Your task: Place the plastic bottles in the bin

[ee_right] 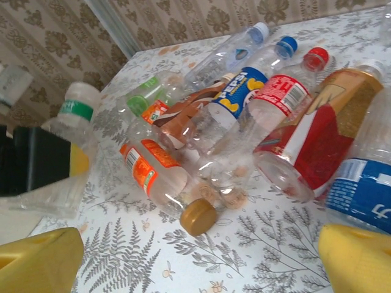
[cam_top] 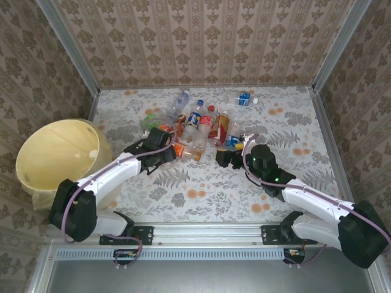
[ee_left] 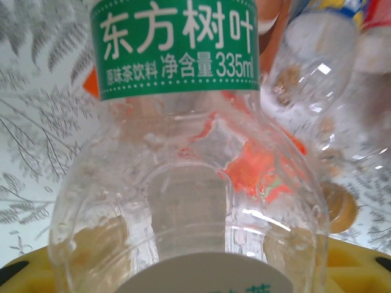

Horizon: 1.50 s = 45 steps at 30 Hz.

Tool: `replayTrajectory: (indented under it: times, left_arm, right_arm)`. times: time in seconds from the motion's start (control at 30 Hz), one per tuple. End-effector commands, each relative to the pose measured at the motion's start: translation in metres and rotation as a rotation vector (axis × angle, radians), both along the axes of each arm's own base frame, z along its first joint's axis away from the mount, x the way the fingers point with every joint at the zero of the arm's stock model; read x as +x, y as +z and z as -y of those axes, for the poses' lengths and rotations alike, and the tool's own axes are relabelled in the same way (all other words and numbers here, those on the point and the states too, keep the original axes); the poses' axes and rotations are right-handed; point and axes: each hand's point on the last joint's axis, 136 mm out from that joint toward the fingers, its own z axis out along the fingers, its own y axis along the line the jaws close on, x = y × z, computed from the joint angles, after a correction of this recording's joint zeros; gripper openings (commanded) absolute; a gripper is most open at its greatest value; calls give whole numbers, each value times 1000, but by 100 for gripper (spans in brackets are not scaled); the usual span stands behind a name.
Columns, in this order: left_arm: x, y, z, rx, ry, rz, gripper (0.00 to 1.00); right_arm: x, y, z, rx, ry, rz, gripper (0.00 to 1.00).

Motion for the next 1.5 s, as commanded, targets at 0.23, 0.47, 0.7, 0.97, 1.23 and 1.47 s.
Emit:
replayTrajectory:
  times: [0.23,0.47,0.7,0.97,1.23,1.47]
  left_arm:
    - [11,106,-31,49,-23,211,49]
    - [6,175,-71,101,33,336,49]
    - [-7,233,-97,130,58,464,49]
    - [-33,287,-139,248,151,570,49]
    - [-53,297,-192,467,305,545,50]
    - [-79,287,-246,573,527,460,51]
  right_arm:
    - [1,31,-18,31,59,90,100]
    - [2,31,-20,22,64,94,100]
    - [4,29,-22,17,68,88,100]
    - [6,29,-27,15,79,83,100]
    - [9,28,-33,9,95,79,100]
    - [11,25,-39,1,109,71,100]
